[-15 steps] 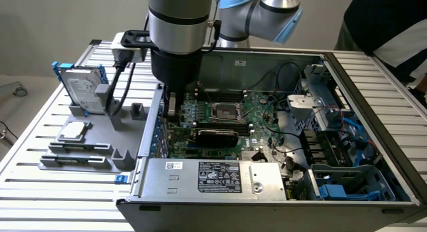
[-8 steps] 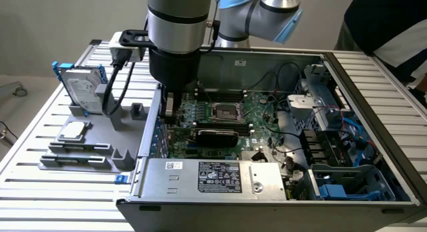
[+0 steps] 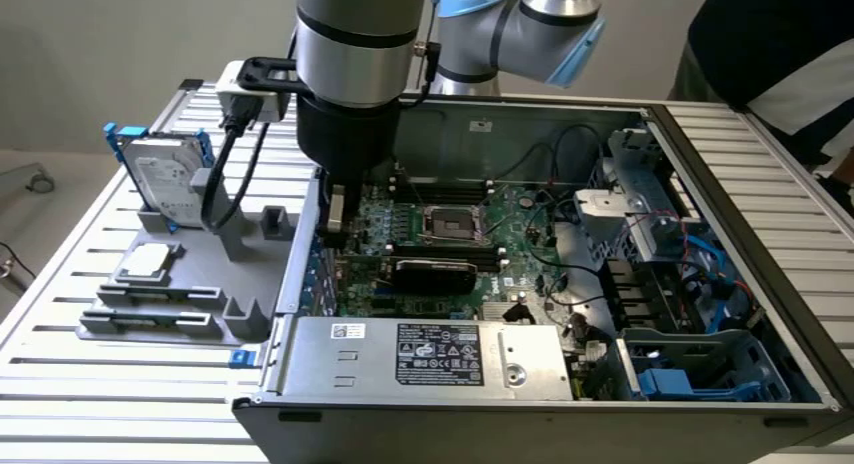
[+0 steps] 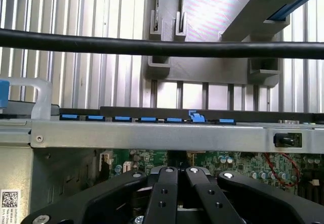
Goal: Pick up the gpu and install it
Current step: 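Press down on the gpu until it lock into place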
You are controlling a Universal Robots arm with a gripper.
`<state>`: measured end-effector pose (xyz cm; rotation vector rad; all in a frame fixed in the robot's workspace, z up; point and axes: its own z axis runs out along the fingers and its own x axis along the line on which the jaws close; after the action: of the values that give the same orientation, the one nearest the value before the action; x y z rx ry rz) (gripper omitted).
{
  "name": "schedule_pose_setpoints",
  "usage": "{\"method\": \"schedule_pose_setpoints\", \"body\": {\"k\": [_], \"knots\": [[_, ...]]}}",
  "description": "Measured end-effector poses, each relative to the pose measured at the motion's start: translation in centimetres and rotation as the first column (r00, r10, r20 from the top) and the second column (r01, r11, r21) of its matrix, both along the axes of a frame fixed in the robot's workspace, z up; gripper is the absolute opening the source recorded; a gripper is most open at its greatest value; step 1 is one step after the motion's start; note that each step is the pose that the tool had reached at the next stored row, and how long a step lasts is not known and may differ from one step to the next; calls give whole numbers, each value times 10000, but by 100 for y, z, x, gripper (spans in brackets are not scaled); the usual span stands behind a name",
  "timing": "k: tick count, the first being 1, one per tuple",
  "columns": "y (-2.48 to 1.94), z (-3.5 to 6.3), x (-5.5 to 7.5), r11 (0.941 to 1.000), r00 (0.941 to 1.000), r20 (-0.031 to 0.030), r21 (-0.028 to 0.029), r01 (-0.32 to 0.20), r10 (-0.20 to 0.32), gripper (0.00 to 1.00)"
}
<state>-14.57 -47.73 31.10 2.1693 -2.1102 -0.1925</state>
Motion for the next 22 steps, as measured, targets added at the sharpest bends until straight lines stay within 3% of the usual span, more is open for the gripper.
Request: {"method": "schedule_pose_setpoints", "body": {"k": [10, 22], "knots": [[10, -50, -1, 10000, 10000, -2, -38, -13, 13, 11], [68, -71, 0, 10000, 10000, -2, -39, -12, 12, 11]]}}
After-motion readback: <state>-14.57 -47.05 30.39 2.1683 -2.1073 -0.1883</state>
